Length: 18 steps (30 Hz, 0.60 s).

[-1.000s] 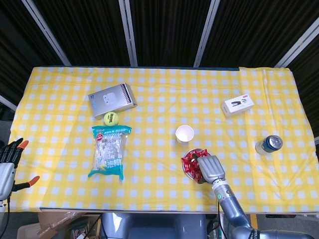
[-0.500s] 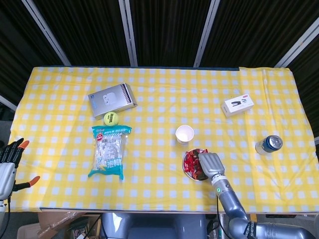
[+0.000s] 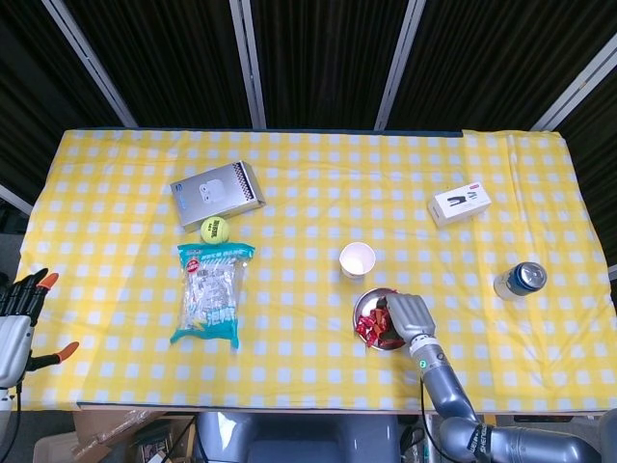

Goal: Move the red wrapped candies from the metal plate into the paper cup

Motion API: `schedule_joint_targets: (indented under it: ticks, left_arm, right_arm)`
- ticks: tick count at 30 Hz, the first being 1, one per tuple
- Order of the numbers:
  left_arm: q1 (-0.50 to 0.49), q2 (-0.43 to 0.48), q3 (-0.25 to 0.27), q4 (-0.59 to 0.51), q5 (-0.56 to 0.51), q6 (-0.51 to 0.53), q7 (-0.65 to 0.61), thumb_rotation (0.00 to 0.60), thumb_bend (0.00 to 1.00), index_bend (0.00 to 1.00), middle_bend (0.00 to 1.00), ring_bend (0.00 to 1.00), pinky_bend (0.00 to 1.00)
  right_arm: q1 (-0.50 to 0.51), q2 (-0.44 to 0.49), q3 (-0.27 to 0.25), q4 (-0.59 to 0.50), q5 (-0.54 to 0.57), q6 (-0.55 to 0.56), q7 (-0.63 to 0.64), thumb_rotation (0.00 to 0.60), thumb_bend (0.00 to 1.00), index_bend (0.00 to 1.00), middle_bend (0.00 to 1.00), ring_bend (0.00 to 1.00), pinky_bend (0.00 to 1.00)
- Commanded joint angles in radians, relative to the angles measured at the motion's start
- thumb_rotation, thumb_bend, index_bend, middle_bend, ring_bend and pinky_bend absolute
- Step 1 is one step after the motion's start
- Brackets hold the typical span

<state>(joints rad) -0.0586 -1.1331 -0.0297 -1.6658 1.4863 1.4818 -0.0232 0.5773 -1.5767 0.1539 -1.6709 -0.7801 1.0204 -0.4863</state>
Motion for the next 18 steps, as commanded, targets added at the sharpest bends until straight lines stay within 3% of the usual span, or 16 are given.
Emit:
schedule_joint_targets:
  ticks: [1, 15, 18]
  left_arm:
    - [-0.001, 0.0, 0.0, -0.002, 0.0, 0.0, 0.002, 0.6, 0.04, 0.0, 0.0, 0.0, 0.0]
    - [-0.001, 0.002, -0.001, -0.006, -0.005, -0.001, 0.001, 0.6, 0.04, 0.0, 0.0, 0.0, 0.0]
    - [-0.001, 0.003, 0.0, -0.003, -0.002, -0.002, -0.005, 0.6, 0.04, 0.0, 0.0, 0.0, 0.0]
  right_arm:
    - [-0.004, -0.005, 0.003, 0.001, -0.025, 0.01, 0.023, 0.6, 0.5, 0.71, 0.82, 0.92, 1.0]
    - [0.009, 0.037, 0.03, -0.079, -0.058, 0.043, 0.039, 0.6, 0.51, 0.71, 0.82, 0.92, 1.0]
    - [0.026, 0.071, 0.062, -0.129, -0.058, 0.063, 0.02, 0.6, 0.51, 0.71, 0.82, 0.92, 1.0]
